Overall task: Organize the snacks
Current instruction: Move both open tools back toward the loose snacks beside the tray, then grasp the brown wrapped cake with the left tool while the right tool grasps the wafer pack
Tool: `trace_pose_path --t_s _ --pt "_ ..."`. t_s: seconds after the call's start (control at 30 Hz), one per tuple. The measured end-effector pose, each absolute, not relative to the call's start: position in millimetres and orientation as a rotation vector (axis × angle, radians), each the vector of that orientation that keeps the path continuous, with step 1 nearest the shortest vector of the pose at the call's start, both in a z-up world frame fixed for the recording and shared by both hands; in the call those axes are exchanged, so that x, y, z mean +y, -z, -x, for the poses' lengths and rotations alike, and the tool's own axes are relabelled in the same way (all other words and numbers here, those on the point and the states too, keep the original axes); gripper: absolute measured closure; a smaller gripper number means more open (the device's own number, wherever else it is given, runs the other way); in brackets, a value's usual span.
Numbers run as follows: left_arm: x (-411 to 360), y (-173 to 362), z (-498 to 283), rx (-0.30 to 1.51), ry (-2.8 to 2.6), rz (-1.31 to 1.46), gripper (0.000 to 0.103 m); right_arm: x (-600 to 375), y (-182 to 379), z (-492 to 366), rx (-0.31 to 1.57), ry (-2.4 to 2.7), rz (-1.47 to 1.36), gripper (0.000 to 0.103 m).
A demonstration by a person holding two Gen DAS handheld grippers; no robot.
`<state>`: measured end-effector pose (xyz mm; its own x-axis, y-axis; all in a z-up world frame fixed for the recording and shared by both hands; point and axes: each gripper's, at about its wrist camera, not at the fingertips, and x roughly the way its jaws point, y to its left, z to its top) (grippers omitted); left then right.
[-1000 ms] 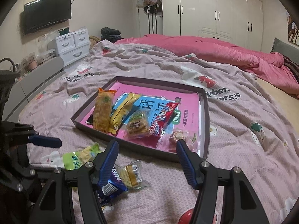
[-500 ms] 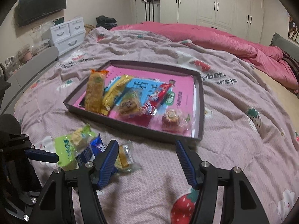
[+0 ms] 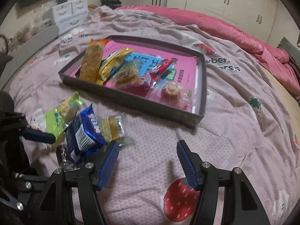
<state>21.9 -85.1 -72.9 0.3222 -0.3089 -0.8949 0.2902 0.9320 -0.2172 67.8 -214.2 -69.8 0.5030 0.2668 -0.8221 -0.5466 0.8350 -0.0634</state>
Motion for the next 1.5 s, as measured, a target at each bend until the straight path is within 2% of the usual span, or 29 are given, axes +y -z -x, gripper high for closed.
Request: trace_pose_path --t_s 0.3,0.33,0.43,0.57,0.97,1.03,1.1,1.13,1.5 --pt "-76.4 84.4 -29.1 1.213 0.385 0.063 0.044 -189.8 87.1 -61.9 0.962 -0.586 0.444 0.04" --pt "-76.4 85.0 -29.3 1.217 0.385 0.063 0.05 -188.4 88.1 -61.2 0.961 -0.592 0.446 0.04" --pt "-76.2 86.9 -28.9 1.226 0.388 0.057 0.056 -184.6 89.2 -61.3 0.95 -0.611 0.452 0.04" --pt "-72.6 86.9 -31.0 1.231 0.4 0.073 0.059 -179.1 92.2 -65.8 0.941 -0.611 0.458 0.04" --pt "-68.0 88.4 -28.9 1.239 0.412 0.09 0.059 -167.4 96.4 -82.2 0.888 -0.627 0.46 0.04" --pt "-67.7 89.7 -30.0 1.24 0.413 0.089 0.059 -166.2 97.9 -84.0 0.896 -0.638 0.456 0.046" --pt "-68.9 90.0 -29.8 1.24 0.415 0.085 0.059 -166.2 97.1 -84.5 0.902 -0.652 0.443 0.059" --pt "-69.6 90.2 -29.9 1.239 0.416 0.084 0.06 -166.3 95.9 -84.1 0.901 -0.654 0.44 0.061" --pt "-83.8 92.3 -39.2 1.224 0.423 0.079 0.065 -208.3 72.4 -87.0 0.898 -0.57 0.254 0.062"
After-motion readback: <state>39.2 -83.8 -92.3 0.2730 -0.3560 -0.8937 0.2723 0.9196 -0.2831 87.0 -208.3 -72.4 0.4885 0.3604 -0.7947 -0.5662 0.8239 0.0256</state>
